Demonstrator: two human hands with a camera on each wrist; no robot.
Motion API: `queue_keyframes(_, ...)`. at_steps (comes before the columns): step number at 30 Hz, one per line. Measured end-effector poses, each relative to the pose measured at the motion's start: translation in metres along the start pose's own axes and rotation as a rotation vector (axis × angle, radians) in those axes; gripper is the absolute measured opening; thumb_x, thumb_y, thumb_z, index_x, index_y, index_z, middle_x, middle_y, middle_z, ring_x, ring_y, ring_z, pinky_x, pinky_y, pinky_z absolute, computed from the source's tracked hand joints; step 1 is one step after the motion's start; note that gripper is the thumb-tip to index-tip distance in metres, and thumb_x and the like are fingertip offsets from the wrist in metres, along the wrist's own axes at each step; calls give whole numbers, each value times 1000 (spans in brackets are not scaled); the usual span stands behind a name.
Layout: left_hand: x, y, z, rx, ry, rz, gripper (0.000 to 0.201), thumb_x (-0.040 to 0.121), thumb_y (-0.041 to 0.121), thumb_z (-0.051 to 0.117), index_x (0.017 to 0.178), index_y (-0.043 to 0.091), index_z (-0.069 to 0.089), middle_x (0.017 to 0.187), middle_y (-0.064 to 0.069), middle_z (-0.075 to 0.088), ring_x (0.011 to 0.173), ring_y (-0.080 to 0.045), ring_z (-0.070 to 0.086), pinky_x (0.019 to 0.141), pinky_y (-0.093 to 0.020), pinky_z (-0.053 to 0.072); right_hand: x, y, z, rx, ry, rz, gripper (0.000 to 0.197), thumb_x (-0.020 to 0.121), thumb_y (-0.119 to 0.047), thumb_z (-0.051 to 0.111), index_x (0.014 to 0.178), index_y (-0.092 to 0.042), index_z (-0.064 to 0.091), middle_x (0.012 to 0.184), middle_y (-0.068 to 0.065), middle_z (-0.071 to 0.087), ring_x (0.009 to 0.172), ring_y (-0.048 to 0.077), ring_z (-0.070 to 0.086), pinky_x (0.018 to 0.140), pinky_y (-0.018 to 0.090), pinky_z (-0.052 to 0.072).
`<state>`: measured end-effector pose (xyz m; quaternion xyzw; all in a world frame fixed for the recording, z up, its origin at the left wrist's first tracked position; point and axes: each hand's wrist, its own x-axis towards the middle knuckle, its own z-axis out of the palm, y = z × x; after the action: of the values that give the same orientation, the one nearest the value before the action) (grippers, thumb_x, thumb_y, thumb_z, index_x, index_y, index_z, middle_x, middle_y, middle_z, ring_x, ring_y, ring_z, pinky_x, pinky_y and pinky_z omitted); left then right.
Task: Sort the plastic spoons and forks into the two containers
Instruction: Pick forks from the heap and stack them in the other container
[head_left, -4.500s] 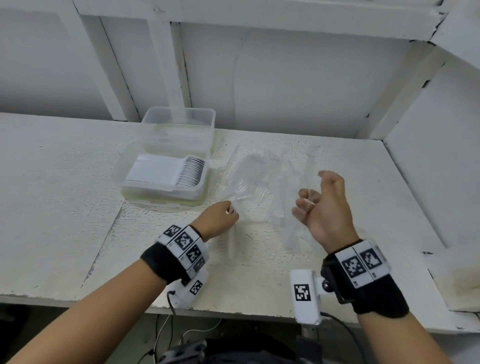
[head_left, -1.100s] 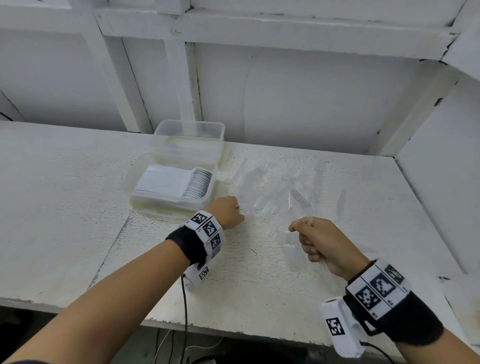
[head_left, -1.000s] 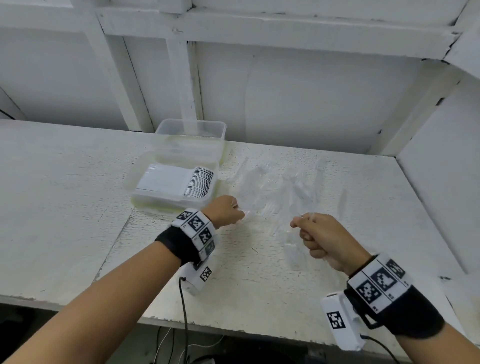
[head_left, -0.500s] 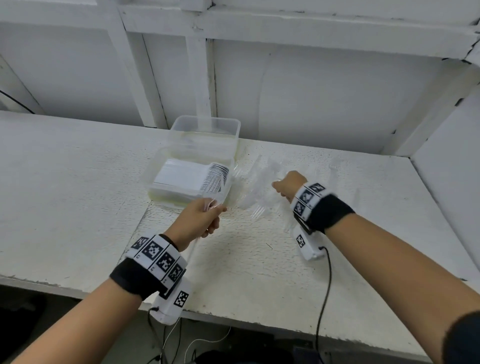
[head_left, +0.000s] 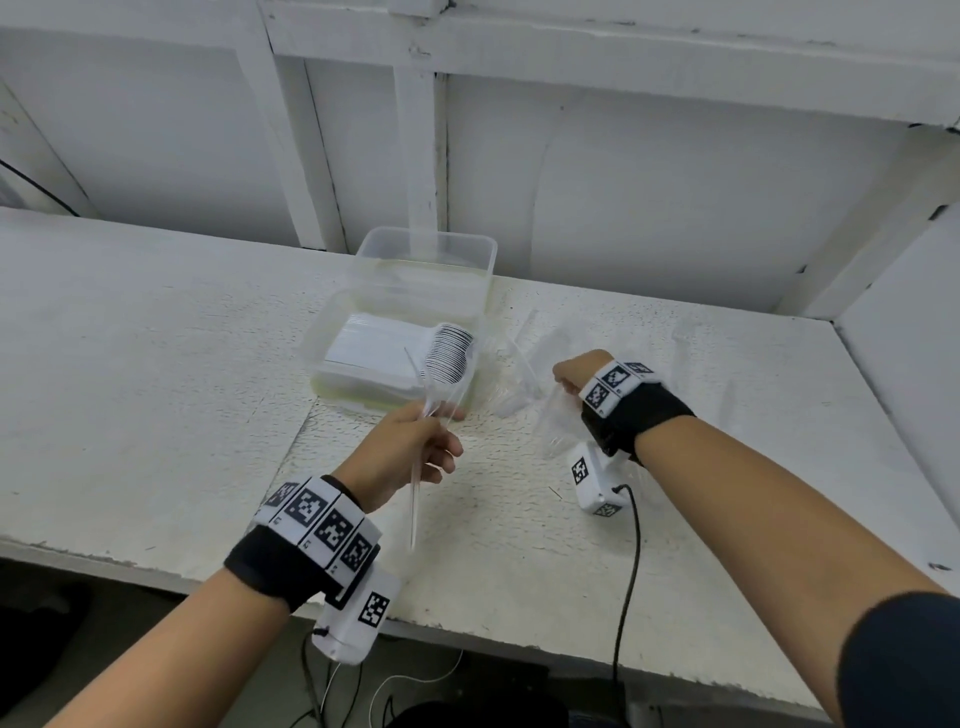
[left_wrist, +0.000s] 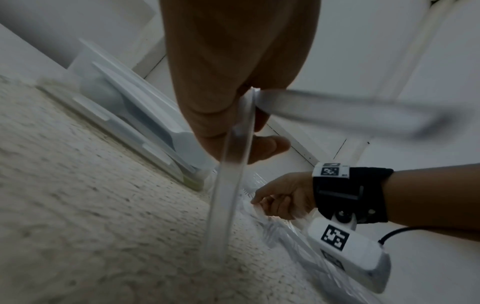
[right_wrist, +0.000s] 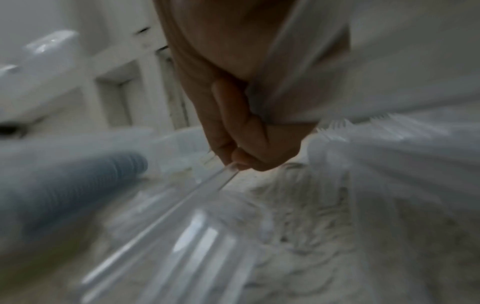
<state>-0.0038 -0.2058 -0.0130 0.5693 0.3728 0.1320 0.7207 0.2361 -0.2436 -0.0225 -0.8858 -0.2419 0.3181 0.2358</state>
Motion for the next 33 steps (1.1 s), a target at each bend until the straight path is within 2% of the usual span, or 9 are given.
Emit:
queue_keyframes(2,1,2,1,-52,-4,-8,26,95,-3,33,103,8,55,61,-5,57,47,-14,53,43,-21,42,-8,-3,-5,177,8,69,28,85,-11,49,57,-8,44,67,7,50,50,18,39,48,25,35)
queue_keyframes(5,3,4,3,-96,-30,0,22,97,1,35,105,9,54,65,-7,55,46,-13,51,42,-21,42,-28,-1,-12,464,-1,64,15,85,-4,42,71,-2,48,72,12,59,40,11,30,36,15,26)
queue_keyframes(11,6,9,12,-45,-131,12,21,100,13,38,115,21,52,66,-1,51,41,-7,38,37,-16,31,-69,0,-9,718,-83,-121,6,93,-18,49,94,-12,50,66,0,49,34,3,26,33,15,20)
queue_keyframes(17,7,10,25,48,-276,24,23,100,23,40,121,25,51,63,1,48,38,-5,26,34,-12,21,-87,-6,7,960,9,-194,22,89,-33,60,92,-12,52,57,-4,39,34,2,29,31,15,22)
queue_keyframes(21,7,9,30,89,-268,27,19,99,28,43,110,19,54,59,-1,52,38,-8,40,36,-16,33,-87,-10,5,915,99,-246,17,91,-22,58,78,-14,50,58,-2,41,35,2,29,33,15,23)
queue_keyframes(24,8,10,30,99,-199,27,24,97,32,44,102,12,56,65,-4,66,61,-14,66,61,-26,56,-89,-7,2,725,212,-310,24,91,-22,57,71,-16,45,59,-1,43,43,5,33,38,17,29)
queue_keyframes(27,11,13,28,131,-106,73,26,96,33,46,94,11,60,80,-8,70,76,-14,69,77,-28,56,-96,-5,3,478,242,-404,28,89,-21,56,67,-16,40,60,-1,42,51,9,36,48,22,33)
queue_keyframes(30,9,17,32,94,-124,88,29,95,33,47,94,7,60,84,-13,70,77,-21,69,75,-32,56,-106,-8,13,367,215,-442,32,87,-20,55,61,-18,38,57,-2,45,52,11,38,52,26,35)
queue_keyframes(33,5,17,39,82,-157,70,29,95,35,47,93,7,56,66,-9,66,54,-20,66,54,-28,55,-112,-12,25,394,212,-429,31,86,-18,54,59,-17,41,53,-4,48,49,10,41,52,25,35)
